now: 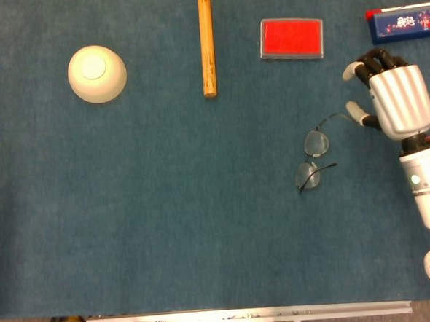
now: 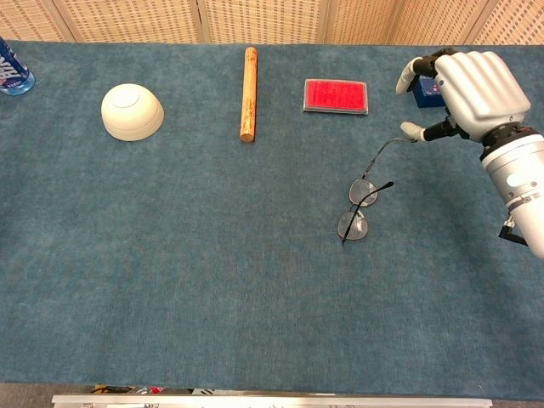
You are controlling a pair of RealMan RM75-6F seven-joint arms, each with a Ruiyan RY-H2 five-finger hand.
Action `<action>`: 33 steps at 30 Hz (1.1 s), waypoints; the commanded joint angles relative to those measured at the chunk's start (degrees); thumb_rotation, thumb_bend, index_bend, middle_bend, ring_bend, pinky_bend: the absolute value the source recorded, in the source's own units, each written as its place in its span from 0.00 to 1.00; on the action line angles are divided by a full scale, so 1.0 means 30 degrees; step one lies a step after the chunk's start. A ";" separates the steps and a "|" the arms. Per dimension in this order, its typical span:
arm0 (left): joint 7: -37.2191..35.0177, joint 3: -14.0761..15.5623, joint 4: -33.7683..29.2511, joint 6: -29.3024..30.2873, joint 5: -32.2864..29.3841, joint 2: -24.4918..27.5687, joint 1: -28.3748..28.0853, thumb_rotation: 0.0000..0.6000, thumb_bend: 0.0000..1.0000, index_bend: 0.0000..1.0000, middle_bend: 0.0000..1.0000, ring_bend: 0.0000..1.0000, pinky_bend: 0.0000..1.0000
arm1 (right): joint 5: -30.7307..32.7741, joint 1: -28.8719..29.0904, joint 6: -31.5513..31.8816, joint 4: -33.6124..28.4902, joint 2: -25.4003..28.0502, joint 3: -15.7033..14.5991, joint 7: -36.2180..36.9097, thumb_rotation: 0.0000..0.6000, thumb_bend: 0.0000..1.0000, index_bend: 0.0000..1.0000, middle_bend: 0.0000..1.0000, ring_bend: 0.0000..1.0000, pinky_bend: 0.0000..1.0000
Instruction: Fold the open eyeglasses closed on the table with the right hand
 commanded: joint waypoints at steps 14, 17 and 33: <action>0.0087 0.0056 -0.0019 -0.0003 0.0074 -0.0022 0.0028 1.00 0.44 0.41 0.33 0.14 0.28 | -0.0709 0.0144 0.0557 0.0911 -0.0407 -0.0342 0.1403 1.00 0.04 0.46 0.45 0.28 0.47; 0.0086 0.0047 -0.0033 -0.0017 0.0047 -0.0012 0.0029 1.00 0.44 0.41 0.33 0.14 0.28 | -0.0748 0.0169 0.0573 0.1057 -0.0493 -0.0387 0.1572 1.00 0.04 0.46 0.45 0.28 0.47; 0.0070 0.0011 -0.0059 0.0006 0.0018 0.0015 0.0045 1.00 0.44 0.41 0.33 0.14 0.28 | -0.1211 0.0255 0.0306 0.1659 -0.0850 -0.1088 0.2141 1.00 0.04 0.46 0.45 0.28 0.47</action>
